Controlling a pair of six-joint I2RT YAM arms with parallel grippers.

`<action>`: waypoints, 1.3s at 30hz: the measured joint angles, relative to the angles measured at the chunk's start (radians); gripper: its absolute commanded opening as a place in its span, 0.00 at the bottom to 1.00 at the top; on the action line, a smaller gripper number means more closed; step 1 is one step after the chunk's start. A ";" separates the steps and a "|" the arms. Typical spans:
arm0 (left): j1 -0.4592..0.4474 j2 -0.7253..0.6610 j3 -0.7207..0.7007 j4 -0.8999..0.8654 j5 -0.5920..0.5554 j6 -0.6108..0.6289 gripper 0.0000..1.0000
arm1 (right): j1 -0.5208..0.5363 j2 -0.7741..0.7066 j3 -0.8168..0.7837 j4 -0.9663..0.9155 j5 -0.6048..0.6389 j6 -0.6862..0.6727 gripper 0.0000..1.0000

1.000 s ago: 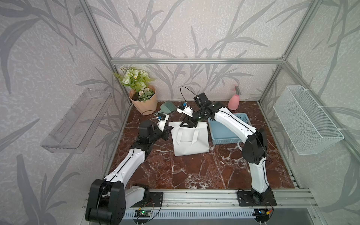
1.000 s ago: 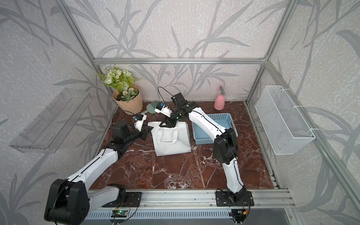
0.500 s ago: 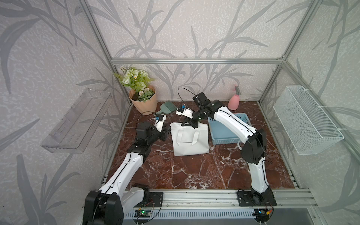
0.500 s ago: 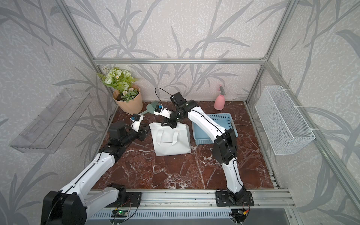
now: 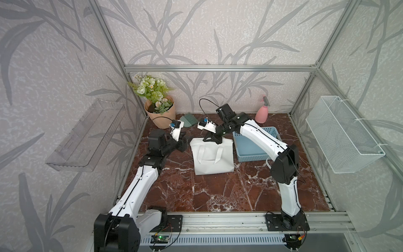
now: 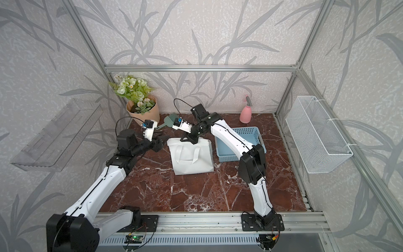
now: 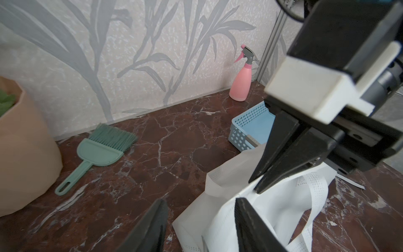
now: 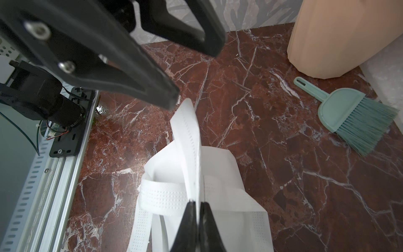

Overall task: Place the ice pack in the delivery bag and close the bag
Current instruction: Seal the delivery bag at the center of the board.

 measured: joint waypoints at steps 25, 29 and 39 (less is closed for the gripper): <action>-0.029 0.101 0.002 0.002 0.183 0.049 0.09 | -0.066 -0.294 -0.383 0.113 0.058 0.116 0.41; -0.030 0.096 -0.001 0.005 0.187 0.048 0.10 | -0.105 -0.345 -0.451 0.136 0.073 0.133 0.34; -0.028 0.075 -0.006 0.008 0.167 0.056 0.45 | -0.124 -0.345 -0.456 0.145 0.079 0.163 0.00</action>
